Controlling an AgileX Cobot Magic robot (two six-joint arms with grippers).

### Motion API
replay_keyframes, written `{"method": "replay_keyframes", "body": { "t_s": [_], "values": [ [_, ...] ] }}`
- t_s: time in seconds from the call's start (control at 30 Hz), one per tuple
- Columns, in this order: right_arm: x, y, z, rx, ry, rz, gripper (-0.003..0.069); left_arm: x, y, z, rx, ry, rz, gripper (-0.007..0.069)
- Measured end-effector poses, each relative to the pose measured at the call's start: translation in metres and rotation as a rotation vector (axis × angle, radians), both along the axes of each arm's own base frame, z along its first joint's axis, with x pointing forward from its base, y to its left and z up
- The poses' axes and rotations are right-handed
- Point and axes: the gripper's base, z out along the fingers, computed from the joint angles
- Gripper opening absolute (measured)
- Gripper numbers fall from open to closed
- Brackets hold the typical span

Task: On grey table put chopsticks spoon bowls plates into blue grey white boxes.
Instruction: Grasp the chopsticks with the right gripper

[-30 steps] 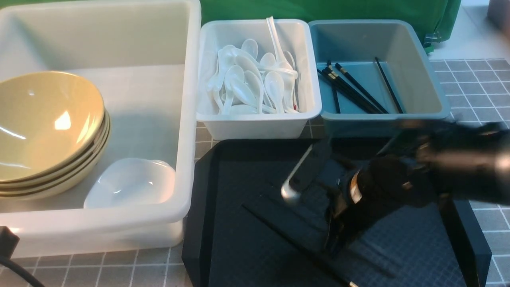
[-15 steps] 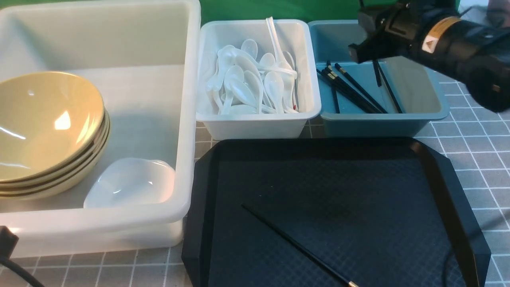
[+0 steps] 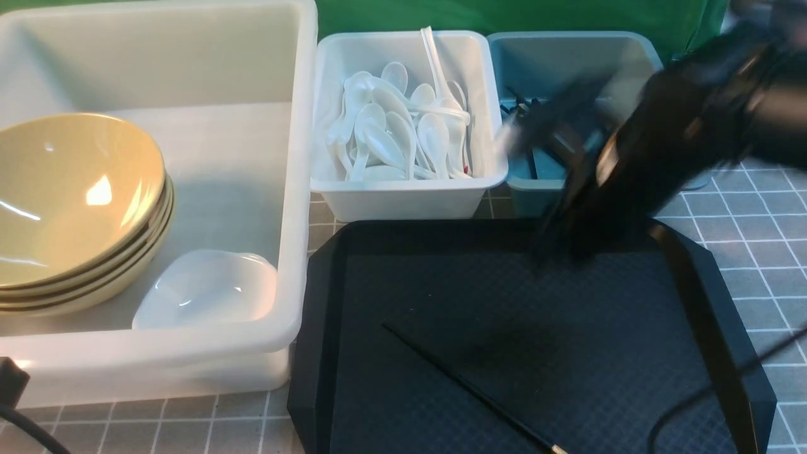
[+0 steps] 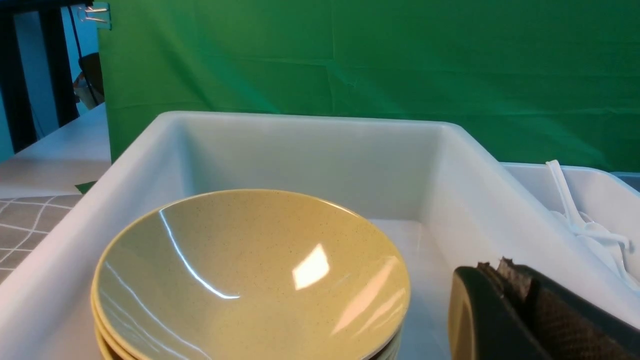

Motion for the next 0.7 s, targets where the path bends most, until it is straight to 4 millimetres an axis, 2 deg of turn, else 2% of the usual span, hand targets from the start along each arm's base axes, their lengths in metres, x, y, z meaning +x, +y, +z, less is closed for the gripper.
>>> {"method": "replay_keyframes", "body": {
  "t_s": [0.03, 0.07, 0.17, 0.23, 0.33, 0.47, 0.57, 0.7],
  "values": [
    [-0.013, 0.008, -0.009, -0.018, 0.037, 0.049, 0.0338, 0.0, 0.0, -0.001, -0.002, 0.005, 0.001, -0.0008],
    [-0.016, 0.009, -0.013, -0.025, 0.048, 0.058, 0.0337, 0.001, 0.0, -0.002, -0.002, 0.005, 0.002, -0.0008],
    [-0.043, 0.028, -0.03, -0.036, 0.073, 0.16, 0.0331, 0.001, 0.001, -0.003, -0.003, 0.01, 0.005, -0.0008],
    [-0.05, 0.035, -0.036, -0.027, 0.069, 0.192, 0.0331, 0.001, 0.001, -0.003, -0.003, 0.01, 0.005, -0.0008],
    [-0.052, 0.044, -0.044, -0.019, 0.064, 0.217, 0.0325, 0.001, 0.001, -0.003, -0.003, 0.01, 0.005, -0.0008],
    [-0.047, 0.05, -0.072, -0.036, 0.109, 0.187, 0.0279, 0.001, 0.001, -0.003, -0.003, 0.01, 0.005, -0.0008],
    [-0.045, 0.053, -0.073, -0.022, 0.101, 0.181, 0.0227, 0.001, 0.001, -0.003, -0.003, 0.01, 0.005, -0.0008],
    [-0.047, 0.055, -0.07, -0.02, 0.096, 0.209, 0.0085, 0.001, 0.001, -0.003, -0.003, 0.01, 0.006, -0.0008]
  ]
}}
